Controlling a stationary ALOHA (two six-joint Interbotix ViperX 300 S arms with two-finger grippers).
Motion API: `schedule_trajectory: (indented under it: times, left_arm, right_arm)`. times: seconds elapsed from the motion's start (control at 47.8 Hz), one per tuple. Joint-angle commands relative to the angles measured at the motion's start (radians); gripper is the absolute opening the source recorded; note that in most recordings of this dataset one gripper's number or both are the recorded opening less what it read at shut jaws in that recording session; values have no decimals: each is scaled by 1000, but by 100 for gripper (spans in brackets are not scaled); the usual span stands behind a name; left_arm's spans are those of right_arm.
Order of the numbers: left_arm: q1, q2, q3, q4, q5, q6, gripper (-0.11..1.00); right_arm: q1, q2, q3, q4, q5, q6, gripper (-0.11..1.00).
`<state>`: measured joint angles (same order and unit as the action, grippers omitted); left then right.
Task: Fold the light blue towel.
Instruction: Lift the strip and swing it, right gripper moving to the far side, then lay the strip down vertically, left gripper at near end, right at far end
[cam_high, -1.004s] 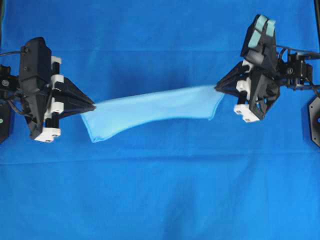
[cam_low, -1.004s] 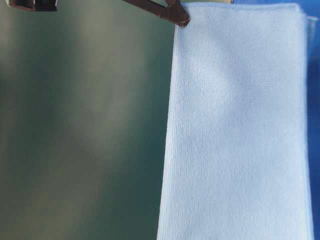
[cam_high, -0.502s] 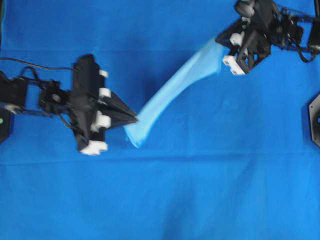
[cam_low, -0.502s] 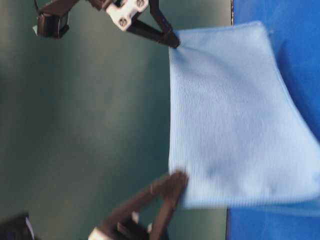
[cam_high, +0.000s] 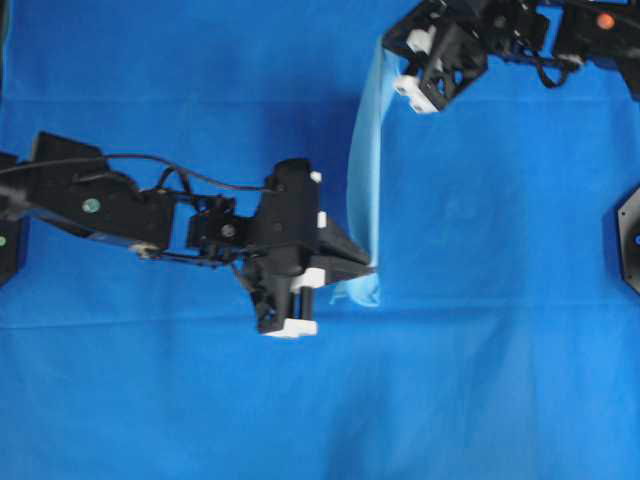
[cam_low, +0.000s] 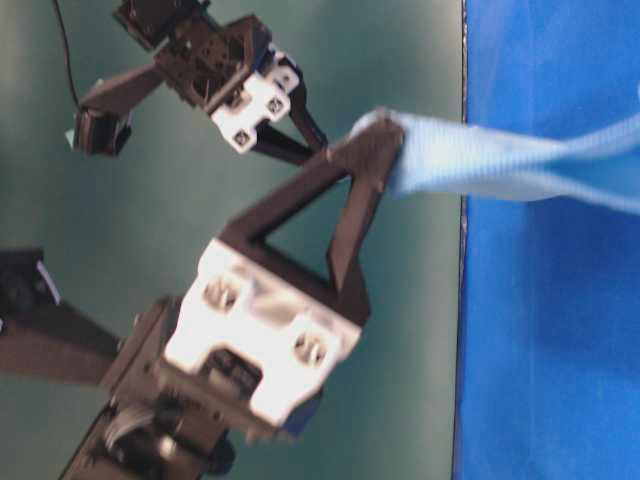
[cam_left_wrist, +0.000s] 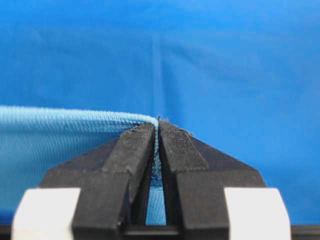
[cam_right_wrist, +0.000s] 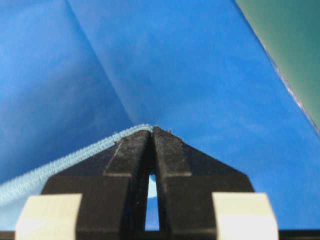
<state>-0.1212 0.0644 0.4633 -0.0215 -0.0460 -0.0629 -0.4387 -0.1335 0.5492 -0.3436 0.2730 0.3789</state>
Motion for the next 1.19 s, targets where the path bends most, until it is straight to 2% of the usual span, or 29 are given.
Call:
schedule_trajectory:
  times: [0.0,0.167,0.335,0.586,0.711,0.837,0.983,1.171]
  left_arm:
    - [-54,0,-52,2,-6,3,4]
    - [-55,14,-77,2,-6,5,4]
    - [-64,46,-124,2,-8,6,4]
    - [-72,155,-253,2,-52,12,4]
    - [-75,221,-319,2,-81,44,4]
    - [-75,276,-364,2,-129,60,4]
    - [-75,305,-364,0,-172,61,4]
    - [-75,285,-267,-12,-227,38,4]
  right_arm:
    - [-21,5,-51,-12,-6,0,2]
    - [-25,14,-60,-12,-6,0,2]
    - [-41,-17,-26,-12,-2,3,2]
    - [-86,-155,123,-12,8,12,2]
    - [-94,-239,195,-12,40,15,2]
    - [-94,-275,224,-12,86,14,2]
    - [-94,-252,225,-11,121,8,2]
    - [-78,-117,184,-12,58,3,2]
